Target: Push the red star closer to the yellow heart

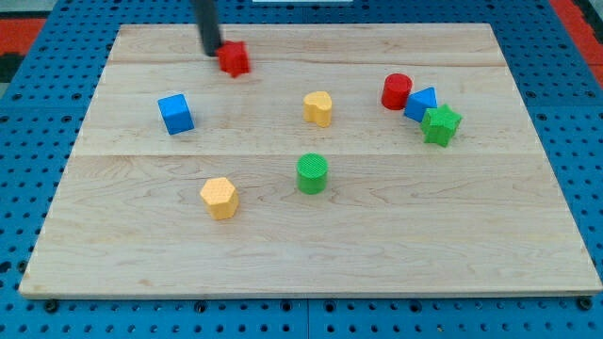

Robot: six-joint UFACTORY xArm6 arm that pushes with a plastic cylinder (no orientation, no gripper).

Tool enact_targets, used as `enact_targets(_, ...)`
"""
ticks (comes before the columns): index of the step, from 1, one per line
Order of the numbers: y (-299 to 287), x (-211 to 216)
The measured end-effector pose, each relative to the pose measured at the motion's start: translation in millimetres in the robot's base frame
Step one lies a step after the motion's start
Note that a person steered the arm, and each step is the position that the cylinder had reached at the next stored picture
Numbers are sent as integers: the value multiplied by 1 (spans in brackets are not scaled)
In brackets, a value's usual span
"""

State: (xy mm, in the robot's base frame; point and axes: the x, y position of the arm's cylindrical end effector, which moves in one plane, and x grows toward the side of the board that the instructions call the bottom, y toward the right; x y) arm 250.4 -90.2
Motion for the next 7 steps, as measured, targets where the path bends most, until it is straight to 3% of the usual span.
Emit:
enact_targets(1, 53, 28)
enact_targets(3, 29, 53)
enact_targets(4, 71, 57)
enact_targets(7, 100, 58)
